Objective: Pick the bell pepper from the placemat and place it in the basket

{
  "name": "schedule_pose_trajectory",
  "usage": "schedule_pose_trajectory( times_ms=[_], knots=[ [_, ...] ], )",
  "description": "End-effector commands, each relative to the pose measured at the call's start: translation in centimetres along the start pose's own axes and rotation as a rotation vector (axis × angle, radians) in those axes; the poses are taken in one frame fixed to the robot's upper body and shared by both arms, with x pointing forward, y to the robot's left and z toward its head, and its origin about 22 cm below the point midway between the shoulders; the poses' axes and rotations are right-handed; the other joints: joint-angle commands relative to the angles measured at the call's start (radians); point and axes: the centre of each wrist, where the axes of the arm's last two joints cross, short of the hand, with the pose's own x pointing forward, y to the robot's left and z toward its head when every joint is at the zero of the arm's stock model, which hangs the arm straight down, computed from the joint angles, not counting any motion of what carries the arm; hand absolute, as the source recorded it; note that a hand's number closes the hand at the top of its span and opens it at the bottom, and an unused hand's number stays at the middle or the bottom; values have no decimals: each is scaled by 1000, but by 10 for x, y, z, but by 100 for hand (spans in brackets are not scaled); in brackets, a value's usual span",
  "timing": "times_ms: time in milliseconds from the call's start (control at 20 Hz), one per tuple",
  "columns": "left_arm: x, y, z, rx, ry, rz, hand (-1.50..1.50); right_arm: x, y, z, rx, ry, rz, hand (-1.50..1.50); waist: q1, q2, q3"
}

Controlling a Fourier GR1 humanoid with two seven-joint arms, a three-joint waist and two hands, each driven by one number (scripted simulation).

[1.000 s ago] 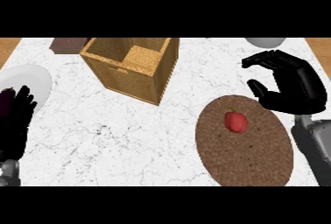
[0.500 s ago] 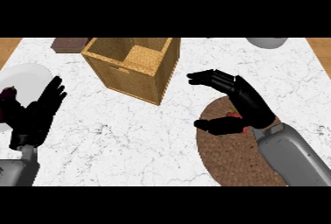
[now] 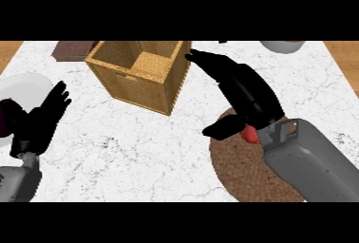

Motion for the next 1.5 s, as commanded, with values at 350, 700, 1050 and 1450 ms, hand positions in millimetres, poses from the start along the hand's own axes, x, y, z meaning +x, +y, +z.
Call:
schedule_pose_trajectory(
  times_ms=[350, 700, 1050, 1450],
  knots=[
    [-5, -2, -5, -4, 13, 17, 0, 63, -117, -22, 81, 423, 439, -150, 0, 3, 2],
    [-10, -7, 3, -16, 8, 4, 0, 48, -141, 0, 334, 471, 355, -150, -11, 0, 4],
    [-11, 6, -3, 9, -8, 19, 0, 37, -175, 54, 314, 409, 206, -150, -10, 4, 5],
    [0, 0, -7, -11, -15, -8, 0, 5, -130, 102, 210, 386, 127, -150, 15, 13, 6]
  ],
)
